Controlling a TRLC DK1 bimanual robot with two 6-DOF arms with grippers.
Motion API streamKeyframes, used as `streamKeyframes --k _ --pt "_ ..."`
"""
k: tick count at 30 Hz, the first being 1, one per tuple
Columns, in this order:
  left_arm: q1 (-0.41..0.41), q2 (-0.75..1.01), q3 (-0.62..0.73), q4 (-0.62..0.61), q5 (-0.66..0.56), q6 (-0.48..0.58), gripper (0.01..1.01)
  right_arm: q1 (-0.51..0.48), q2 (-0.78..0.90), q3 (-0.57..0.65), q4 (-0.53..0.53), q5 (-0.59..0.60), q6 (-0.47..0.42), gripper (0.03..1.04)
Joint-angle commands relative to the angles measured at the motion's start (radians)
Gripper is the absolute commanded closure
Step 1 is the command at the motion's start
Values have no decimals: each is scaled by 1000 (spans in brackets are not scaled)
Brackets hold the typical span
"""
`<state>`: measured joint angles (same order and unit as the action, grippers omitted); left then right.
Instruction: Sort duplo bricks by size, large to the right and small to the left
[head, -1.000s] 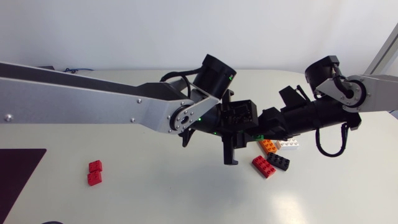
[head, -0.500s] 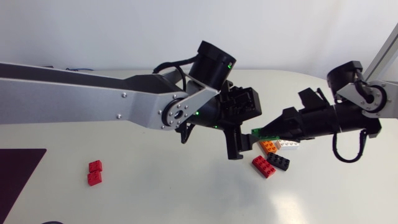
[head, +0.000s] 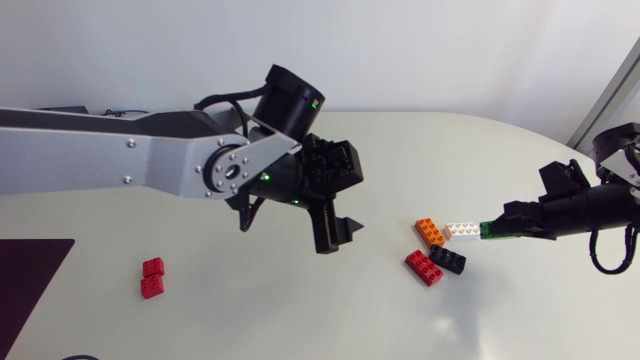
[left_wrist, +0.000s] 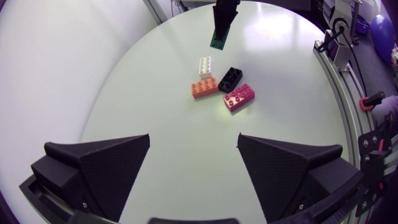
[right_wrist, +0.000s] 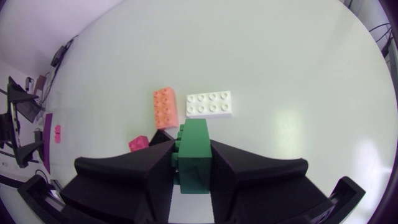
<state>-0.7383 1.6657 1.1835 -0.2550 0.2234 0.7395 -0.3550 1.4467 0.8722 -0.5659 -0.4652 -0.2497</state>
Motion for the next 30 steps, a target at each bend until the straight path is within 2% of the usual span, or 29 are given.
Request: streamKeyframes --k 1,6,11,22,23,24,27,30 --pt "31 -43 -22 -43 -7 14 41 -9 50 -41 -5 43 -53 852" --pt "76 -81 -56 -82 -7 29 41 21 119 -53 20 86 -56 841" --pt "88 -123 -111 -89 -9 34 41 108 170 -64 70 115 -10 830" --pt "96 -182 -171 -90 -10 35 41 269 268 36 90 172 92 787" --pt "96 -185 -174 -90 -10 35 41 275 273 39 90 174 98 744" --pt "97 -187 -176 -90 -10 35 41 277 274 42 90 174 99 651" --pt "100 -187 -179 -89 -10 37 41 277 277 44 89 175 99 293" --pt "102 -187 -179 -89 -10 40 41 263 258 31 86 180 89 161"
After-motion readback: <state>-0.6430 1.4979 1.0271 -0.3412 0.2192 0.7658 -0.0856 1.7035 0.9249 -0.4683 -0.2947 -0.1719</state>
